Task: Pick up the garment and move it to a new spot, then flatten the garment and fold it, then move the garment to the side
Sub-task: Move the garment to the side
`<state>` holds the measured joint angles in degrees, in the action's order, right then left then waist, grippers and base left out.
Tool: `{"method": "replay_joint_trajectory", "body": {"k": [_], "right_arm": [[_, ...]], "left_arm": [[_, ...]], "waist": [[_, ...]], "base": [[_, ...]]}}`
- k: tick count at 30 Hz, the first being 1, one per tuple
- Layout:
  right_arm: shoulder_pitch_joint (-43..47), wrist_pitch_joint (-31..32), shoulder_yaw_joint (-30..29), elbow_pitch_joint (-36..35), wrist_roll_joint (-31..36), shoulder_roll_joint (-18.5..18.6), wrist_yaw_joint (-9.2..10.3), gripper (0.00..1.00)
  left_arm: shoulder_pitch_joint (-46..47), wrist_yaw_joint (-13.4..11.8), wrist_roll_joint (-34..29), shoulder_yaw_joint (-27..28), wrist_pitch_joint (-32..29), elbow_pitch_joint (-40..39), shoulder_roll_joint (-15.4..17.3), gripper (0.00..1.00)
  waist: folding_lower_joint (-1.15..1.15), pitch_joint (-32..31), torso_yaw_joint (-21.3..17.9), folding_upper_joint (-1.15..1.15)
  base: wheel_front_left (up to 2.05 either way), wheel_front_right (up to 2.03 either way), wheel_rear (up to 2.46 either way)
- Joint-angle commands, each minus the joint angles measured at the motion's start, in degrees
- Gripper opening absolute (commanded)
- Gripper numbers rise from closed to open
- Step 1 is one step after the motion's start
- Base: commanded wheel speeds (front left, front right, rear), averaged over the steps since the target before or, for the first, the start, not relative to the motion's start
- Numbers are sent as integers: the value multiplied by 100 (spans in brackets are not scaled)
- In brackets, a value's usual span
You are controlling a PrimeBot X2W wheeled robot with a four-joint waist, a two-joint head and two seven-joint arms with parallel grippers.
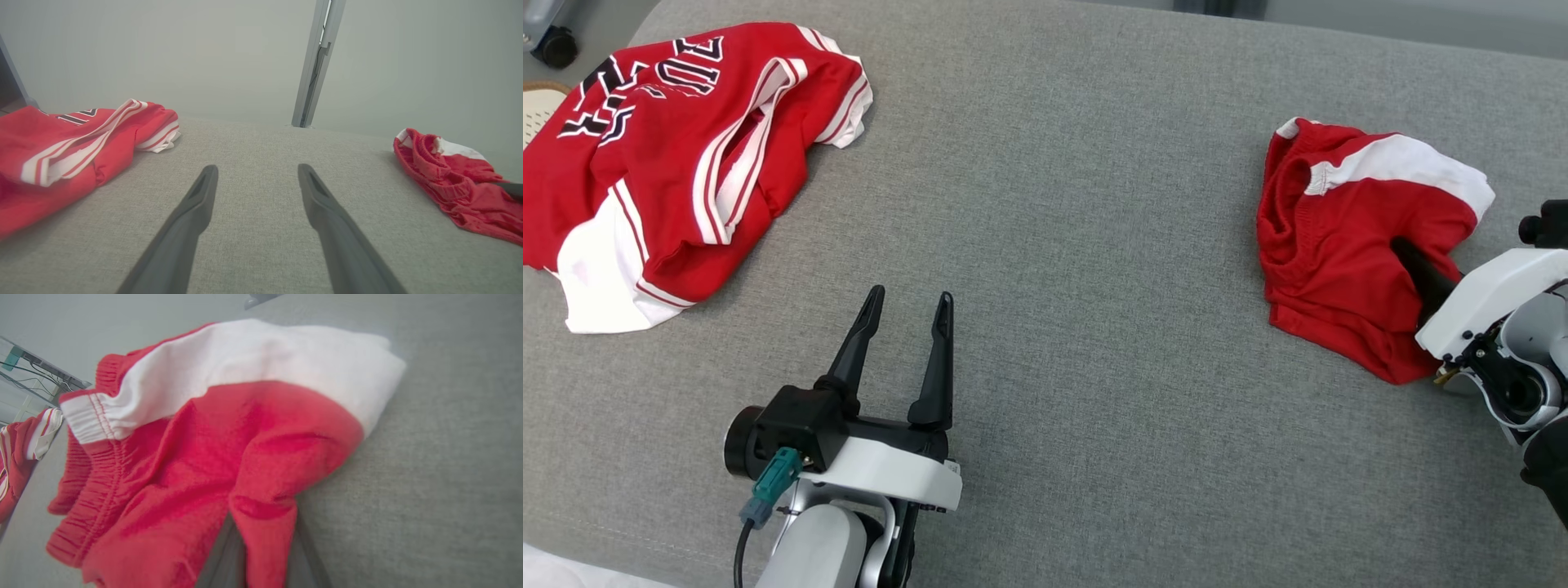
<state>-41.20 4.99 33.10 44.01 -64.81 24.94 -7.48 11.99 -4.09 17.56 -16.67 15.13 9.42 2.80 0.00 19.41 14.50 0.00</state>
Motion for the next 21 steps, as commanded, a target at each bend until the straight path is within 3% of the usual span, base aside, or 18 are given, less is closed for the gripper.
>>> {"method": "replay_joint_trajectory", "body": {"k": [1, 9, 21], "right_arm": [[59, -2, 153, 72, 19, -40, -4, 0], [-226, -363, 841, 92, 306, 347, -1, 0], [-822, -570, 1720, 115, 653, 1043, 4, 0]], "left_arm": [[65, -13, -7, 3, 4, -24, 20, 100], [102, -25, -60, -16, 4, 2, 17, 100], [310, 208, -346, -141, 4, 73, 19, 100]], "waist": [[0, 14, -2, 0], [0, 50, -120, 0], [0, 341, -886, 0]], "base": [[0, 0, 0], [0, 0, 0], [0, 0, 0]]}}
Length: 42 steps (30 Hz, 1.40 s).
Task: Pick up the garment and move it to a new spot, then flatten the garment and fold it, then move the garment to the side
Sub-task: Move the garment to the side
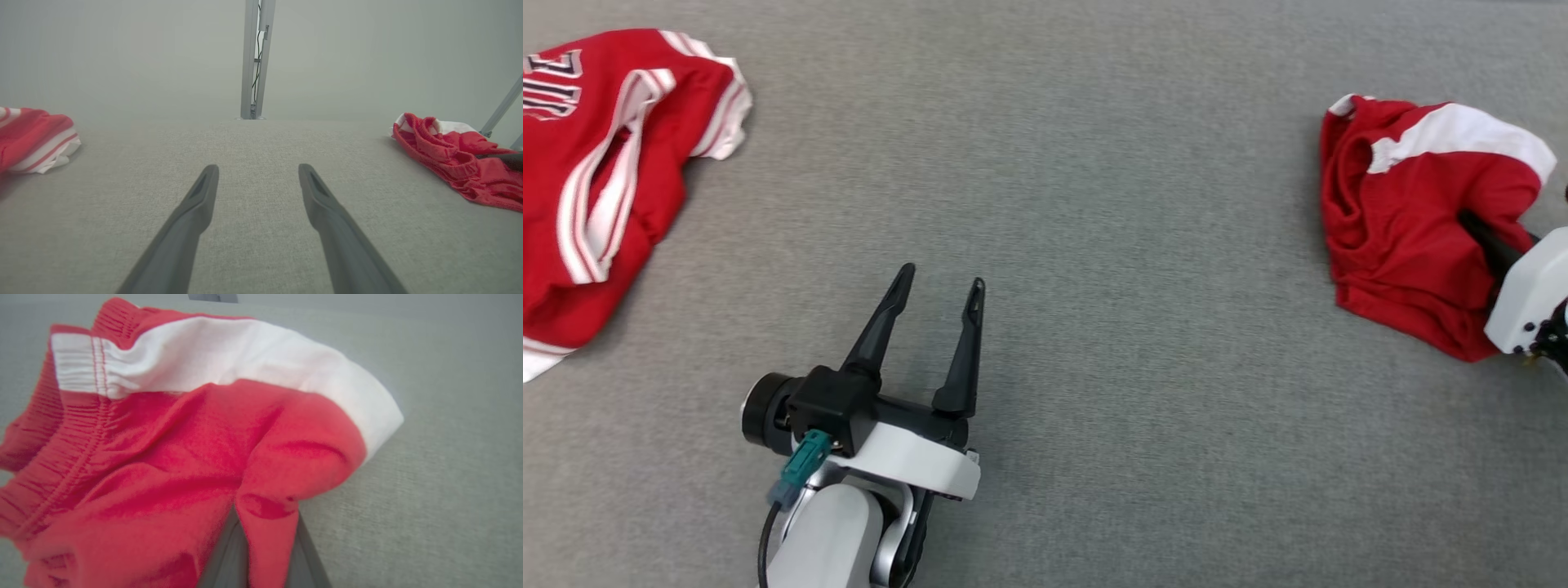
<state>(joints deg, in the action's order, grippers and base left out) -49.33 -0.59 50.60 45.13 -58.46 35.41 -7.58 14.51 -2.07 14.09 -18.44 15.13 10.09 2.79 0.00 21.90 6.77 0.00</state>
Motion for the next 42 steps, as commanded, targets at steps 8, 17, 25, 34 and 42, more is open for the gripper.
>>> {"method": "replay_joint_trajectory", "body": {"k": [8, 17, 25, 34, 42], "right_arm": [[-333, -117, 477, 209, 144, 487, 14, 0], [-981, -583, 826, 961, 804, 673, 13, 0], [-1448, -872, 984, 2193, 1540, 517, 14, 0], [-1734, -1140, 882, 2814, 1975, 239, 8, 100], [-2124, -1088, 930, 2890, 2694, 159, 9, 100]], "left_arm": [[394, 167, -200, -339, 4, 39, 22, 100], [608, 240, -300, -465, 4, 52, 23, 100], [600, 243, -348, -341, 2, 85, 34, 100], [603, 215, -291, -299, 1, 95, 39, 100], [455, 146, -150, -238, 3, 78, 26, 100]], "waist": [[0, 492, -750, 0], [0, 786, -994, 0], [0, 948, -845, 0], [0, 1005, -752, 0], [0, 756, -767, 0]], "base": [[0, 0, 0], [0, 0, 0], [0, 0, 0], [0, 0, 0], [0, 0, 0]]}}
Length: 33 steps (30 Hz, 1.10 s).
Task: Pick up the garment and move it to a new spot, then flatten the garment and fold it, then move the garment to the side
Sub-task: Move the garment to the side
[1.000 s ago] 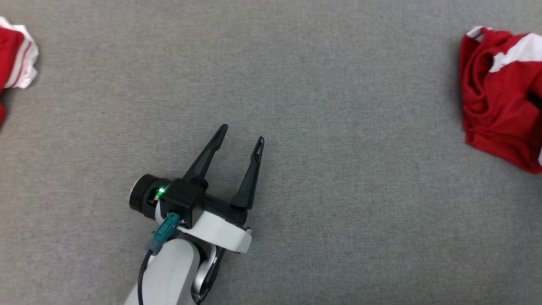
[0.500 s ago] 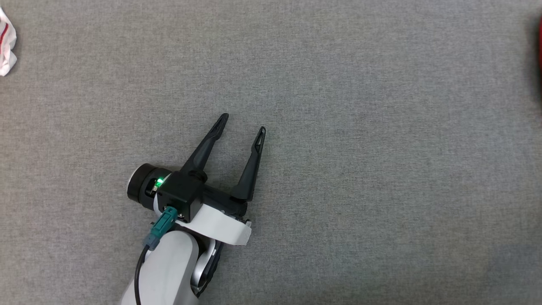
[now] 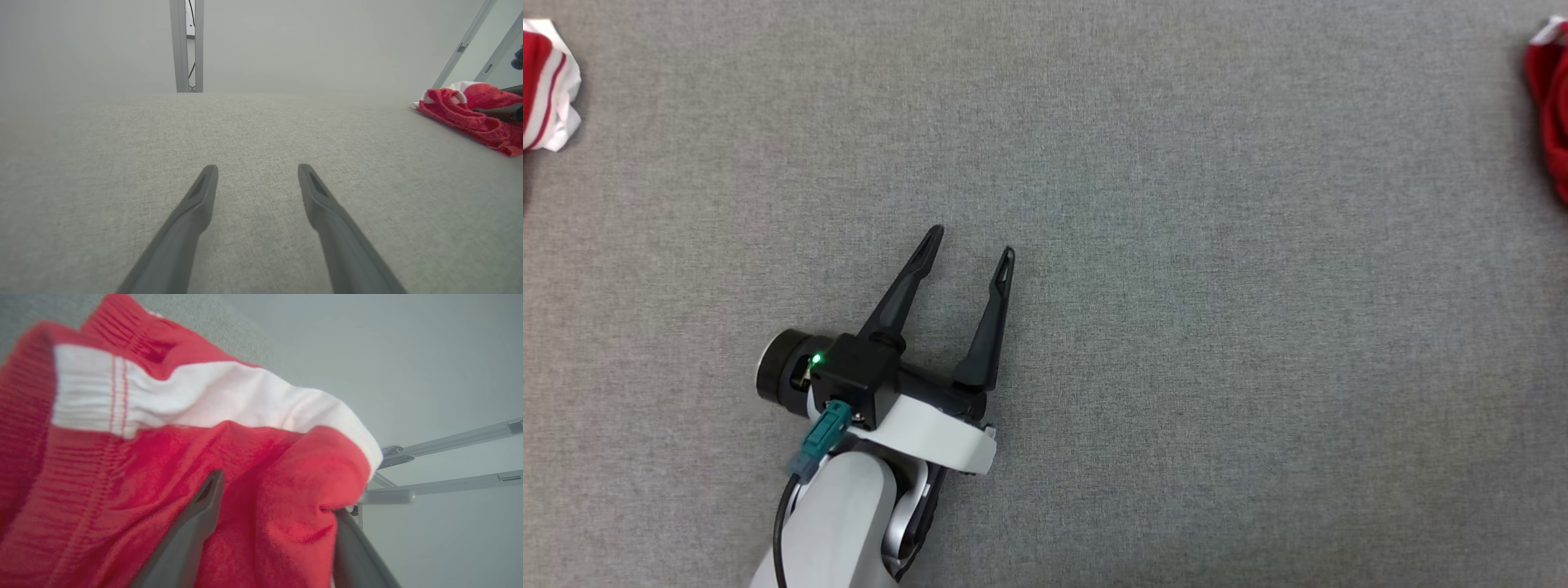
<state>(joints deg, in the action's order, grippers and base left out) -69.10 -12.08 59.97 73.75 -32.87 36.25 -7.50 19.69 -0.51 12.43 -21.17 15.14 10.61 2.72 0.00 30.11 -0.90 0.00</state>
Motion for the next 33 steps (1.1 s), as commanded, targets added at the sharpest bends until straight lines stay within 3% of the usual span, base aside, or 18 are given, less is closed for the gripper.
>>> {"method": "replay_joint_trajectory", "body": {"k": [1, 10, 17, 21, 24, 29, 33], "right_arm": [[-146, 61, -7, 28, 134, 75, 1, 100], [-445, 326, -535, 26, 1050, 150, 0, 100], [-175, -101, -1152, 27, 1200, -441, 0, 100], [168, -289, -1635, -186, 890, -921, 0, 100], [492, -318, -2130, -842, 649, -1015, 1, 100], [1761, -312, -3370, -2378, 626, -1276, 0, 100], [2904, -312, -4451, -3414, 894, -1801, 0, 100]], "left_arm": [[-63, -10, 16, 35, 1, 26, 33, 100], [-160, -59, 136, 58, 1, -31, 28, 100], [-369, -142, 232, 158, 2, -37, 29, 100], [-556, -183, 252, 362, 1, -72, 28, 100], [-652, -205, 263, 532, 1, -139, 27, 100], [-853, -245, 364, 876, 2, -260, 25, 100], [-1063, -269, 446, 1128, 2, -304, 29, 100]], "waist": [[0, -65, -1, 0], [0, -423, 143, 0], [0, -855, 211, 0], [0, -1200, 226, 0], [0, -1470, 281, 0], [0, -1873, 346, 0], [0, -2198, 346, 0]], "base": [[0, 0, 0], [0, 0, 0], [0, 0, 0], [0, 0, 0], [0, 0, 0], [0, 0, 0], [0, 0, 0]]}}
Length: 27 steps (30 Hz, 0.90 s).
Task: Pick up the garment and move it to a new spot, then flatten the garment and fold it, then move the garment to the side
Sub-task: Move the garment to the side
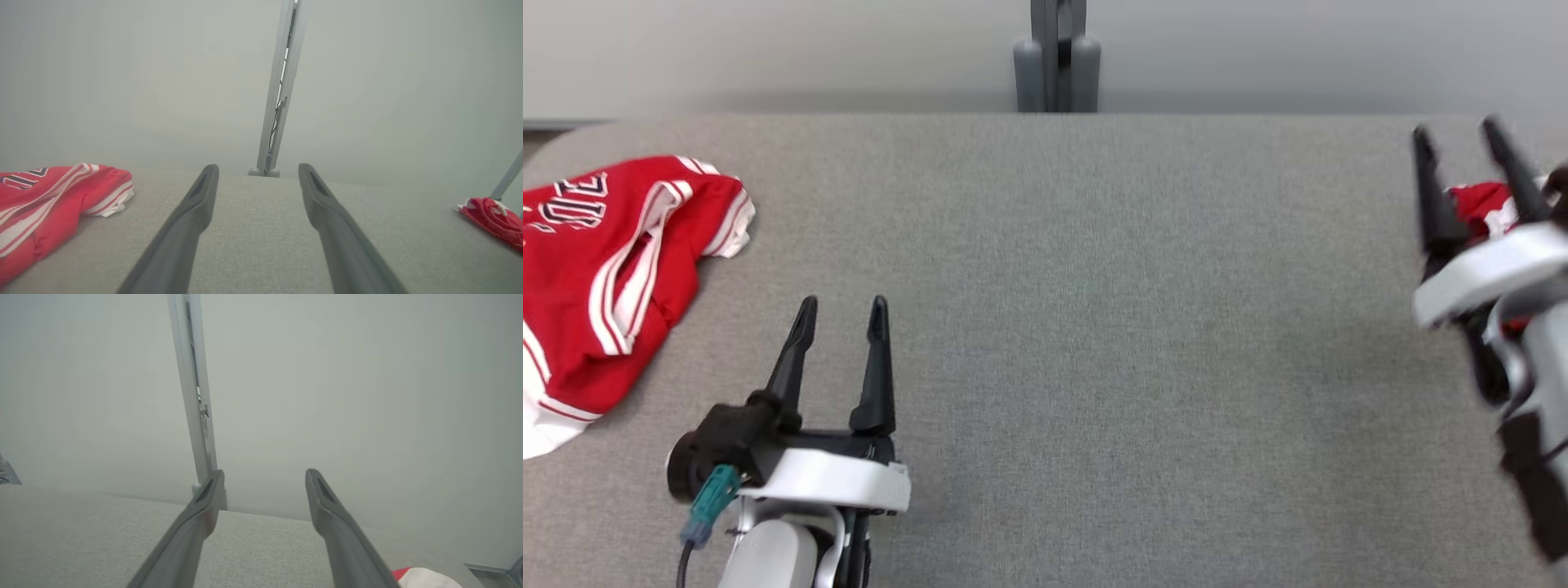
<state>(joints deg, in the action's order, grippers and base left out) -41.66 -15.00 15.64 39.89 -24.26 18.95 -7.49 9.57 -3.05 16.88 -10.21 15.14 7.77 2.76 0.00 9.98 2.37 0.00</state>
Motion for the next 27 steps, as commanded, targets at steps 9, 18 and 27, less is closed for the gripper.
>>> {"method": "replay_joint_trajectory", "body": {"k": [9, 18, 27], "right_arm": [[2030, -21, -1214, -1385, 1319, -1169, -1, 100], [3024, -21, -1386, -2068, 1915, -1568, -1, 100], [3240, -21, -1415, -2129, 1526, -1586, -1, 100]], "left_arm": [[-488, -28, 37, 398, 1, 37, 23, 100], [-757, -26, -381, 259, 1, 120, 22, 100], [-741, -10, -278, 177, 2, 254, 24, 100]], "waist": [[0, -583, 46, 0], [0, -811, 114, 0], [0, -890, 65, 0]], "base": [[0, 0, 0], [0, 0, 0], [0, 0, 0]]}}
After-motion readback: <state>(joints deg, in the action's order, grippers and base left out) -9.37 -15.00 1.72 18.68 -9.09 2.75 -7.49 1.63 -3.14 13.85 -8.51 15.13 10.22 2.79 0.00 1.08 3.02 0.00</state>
